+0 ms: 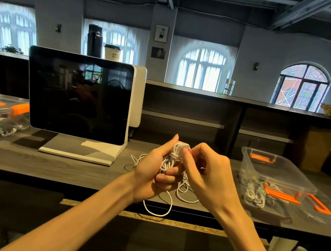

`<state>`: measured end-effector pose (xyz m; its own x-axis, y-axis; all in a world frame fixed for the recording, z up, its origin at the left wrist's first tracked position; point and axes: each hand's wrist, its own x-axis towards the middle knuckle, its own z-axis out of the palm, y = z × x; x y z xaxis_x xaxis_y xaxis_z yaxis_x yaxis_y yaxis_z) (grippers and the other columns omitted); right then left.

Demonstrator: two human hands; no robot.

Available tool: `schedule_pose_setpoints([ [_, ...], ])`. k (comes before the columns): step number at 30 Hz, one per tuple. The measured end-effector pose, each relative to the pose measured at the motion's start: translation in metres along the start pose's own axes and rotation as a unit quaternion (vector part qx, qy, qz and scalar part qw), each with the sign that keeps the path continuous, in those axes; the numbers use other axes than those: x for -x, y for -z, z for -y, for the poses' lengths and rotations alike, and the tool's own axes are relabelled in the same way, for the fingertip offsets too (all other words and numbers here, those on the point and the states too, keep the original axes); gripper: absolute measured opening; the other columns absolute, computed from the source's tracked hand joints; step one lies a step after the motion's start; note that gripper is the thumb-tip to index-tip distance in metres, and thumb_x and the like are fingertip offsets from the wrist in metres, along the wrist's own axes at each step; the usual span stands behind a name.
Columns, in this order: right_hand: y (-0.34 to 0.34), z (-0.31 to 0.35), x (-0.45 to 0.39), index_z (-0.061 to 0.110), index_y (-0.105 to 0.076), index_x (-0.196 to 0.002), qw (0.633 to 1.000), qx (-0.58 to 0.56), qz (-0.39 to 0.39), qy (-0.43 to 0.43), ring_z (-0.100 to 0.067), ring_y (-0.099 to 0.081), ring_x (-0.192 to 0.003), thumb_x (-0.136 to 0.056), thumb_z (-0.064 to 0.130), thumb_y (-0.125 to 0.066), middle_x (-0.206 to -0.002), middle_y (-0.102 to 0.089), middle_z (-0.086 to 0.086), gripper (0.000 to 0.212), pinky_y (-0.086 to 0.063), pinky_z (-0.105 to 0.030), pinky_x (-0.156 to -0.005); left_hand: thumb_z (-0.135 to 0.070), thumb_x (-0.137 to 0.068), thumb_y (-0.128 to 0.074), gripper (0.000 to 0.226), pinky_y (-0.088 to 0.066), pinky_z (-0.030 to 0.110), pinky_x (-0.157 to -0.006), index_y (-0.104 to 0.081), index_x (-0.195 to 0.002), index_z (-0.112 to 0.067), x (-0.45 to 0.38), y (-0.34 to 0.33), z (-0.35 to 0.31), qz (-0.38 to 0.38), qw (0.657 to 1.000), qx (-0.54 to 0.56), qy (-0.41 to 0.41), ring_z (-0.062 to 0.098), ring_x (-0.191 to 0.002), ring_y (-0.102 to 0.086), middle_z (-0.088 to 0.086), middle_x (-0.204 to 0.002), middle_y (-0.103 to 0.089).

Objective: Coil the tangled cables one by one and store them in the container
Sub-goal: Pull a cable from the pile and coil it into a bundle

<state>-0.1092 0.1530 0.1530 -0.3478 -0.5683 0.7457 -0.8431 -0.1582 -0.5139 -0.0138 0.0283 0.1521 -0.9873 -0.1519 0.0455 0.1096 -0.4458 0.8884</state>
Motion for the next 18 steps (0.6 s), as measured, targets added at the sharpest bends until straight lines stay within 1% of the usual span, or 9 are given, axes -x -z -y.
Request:
schedule_pose_setpoints([
  [2,0.0000,0.0010,-0.0014,0.015,-0.067,-0.085,1.000,0.003,-0.018,-0.005,-0.009,-0.067,-0.067,-0.099,0.025,-0.065,-0.069,-0.066,0.011,0.017,-0.050,-0.017,-0.056,-0.061,-0.098,-0.043,0.057,-0.012,0.016,-0.046,-0.070,-0.083,-0.012,-0.0005,0.0005,0.0005,0.008,1.000,-0.013,-0.002,0.006,-0.038,-0.031,0.001,-0.059,-0.040],
  [4,0.0010,0.0006,0.0001,0.016,-0.071,-0.087,0.999,0.006,-0.032,-0.009,-0.007,-0.067,-0.070,-0.098,0.025,-0.067,-0.071,-0.067,0.012,0.015,-0.052,-0.016,-0.059,-0.062,-0.099,-0.041,0.059,-0.012,0.017,-0.047,-0.073,-0.085,-0.014,-0.0012,0.0008,0.0011,0.011,1.000,-0.024,-0.005,0.006,-0.038,-0.031,0.002,-0.060,-0.038],
  [8,0.0056,-0.0037,0.0039,0.018,-0.075,-0.102,1.000,-0.005,0.004,-0.026,-0.004,-0.070,-0.086,-0.097,0.022,-0.068,-0.089,-0.072,0.013,0.010,-0.058,-0.021,-0.073,-0.063,-0.099,-0.041,0.059,-0.013,0.019,-0.048,-0.071,-0.088,-0.013,0.0001,0.0047,0.0009,0.007,1.000,-0.029,-0.005,0.006,-0.037,-0.029,0.000,-0.055,-0.037],
  [10,0.0071,-0.0067,0.0031,0.021,-0.077,-0.101,1.000,-0.017,0.003,-0.023,-0.005,-0.070,-0.093,-0.096,0.022,-0.070,-0.096,-0.072,0.016,0.009,-0.058,-0.021,-0.076,-0.062,-0.100,-0.042,0.057,-0.014,0.018,-0.048,-0.074,-0.098,-0.015,0.0010,0.0051,0.0014,0.005,1.000,-0.026,-0.002,0.007,-0.039,-0.021,0.000,-0.056,-0.033],
  [11,0.0073,-0.0076,0.0025,0.021,-0.078,-0.100,0.999,-0.028,-0.003,-0.026,-0.006,-0.070,-0.095,-0.094,0.023,-0.072,-0.098,-0.072,0.016,0.008,-0.059,-0.022,-0.078,-0.061,-0.100,-0.042,0.055,-0.014,0.018,-0.047,-0.074,-0.108,-0.018,0.0007,0.0050,0.0018,0.006,1.000,-0.023,-0.004,0.008,-0.042,-0.016,0.000,-0.057,-0.031],
  [12,0.0069,-0.0077,0.0023,0.021,-0.079,-0.098,0.998,-0.043,-0.009,-0.034,-0.006,-0.071,-0.095,-0.093,0.024,-0.073,-0.098,-0.073,0.015,0.008,-0.060,-0.025,-0.080,-0.061,-0.101,-0.042,0.053,-0.014,0.018,-0.047,-0.072,-0.118,-0.020,0.0004,0.0045,0.0020,0.009,1.000,-0.023,-0.008,0.008,-0.044,-0.014,0.000,-0.057,-0.030],
  [13,0.0062,-0.0077,0.0020,0.019,-0.079,-0.097,0.997,-0.060,-0.014,-0.046,-0.007,-0.072,-0.092,-0.091,0.024,-0.076,-0.096,-0.075,0.013,0.008,-0.061,-0.028,-0.080,-0.061,-0.100,-0.043,0.052,-0.013,0.018,-0.047,-0.070,-0.123,-0.022,0.0004,0.0042,0.0020,0.011,1.000,-0.026,-0.008,0.008,-0.044,-0.015,0.000,-0.057,-0.030],
  [16,0.0054,-0.0072,0.0017,0.013,-0.073,-0.095,0.987,-0.127,-0.058,-0.079,-0.013,-0.076,-0.082,-0.080,0.026,-0.084,-0.088,-0.077,0.005,0.022,-0.064,-0.032,-0.073,-0.064,-0.097,-0.047,0.055,-0.011,0.019,-0.048,-0.071,-0.122,-0.021,0.0014,0.0011,0.0028,0.027,0.998,-0.037,0.031,0.006,-0.041,-0.019,-0.003,-0.054,-0.032],
  [18,0.0050,-0.0063,0.0014,0.014,-0.068,-0.096,0.984,-0.139,-0.083,-0.074,-0.015,-0.076,-0.079,-0.076,0.031,-0.085,-0.085,-0.076,0.005,0.031,-0.064,-0.032,-0.070,-0.066,-0.095,-0.047,0.062,-0.013,0.018,-0.046,-0.065,-0.133,-0.021,0.0031,0.0012,0.0034,0.032,0.998,-0.033,0.053,0.006,-0.039,-0.022,-0.003,-0.054,-0.032],
])
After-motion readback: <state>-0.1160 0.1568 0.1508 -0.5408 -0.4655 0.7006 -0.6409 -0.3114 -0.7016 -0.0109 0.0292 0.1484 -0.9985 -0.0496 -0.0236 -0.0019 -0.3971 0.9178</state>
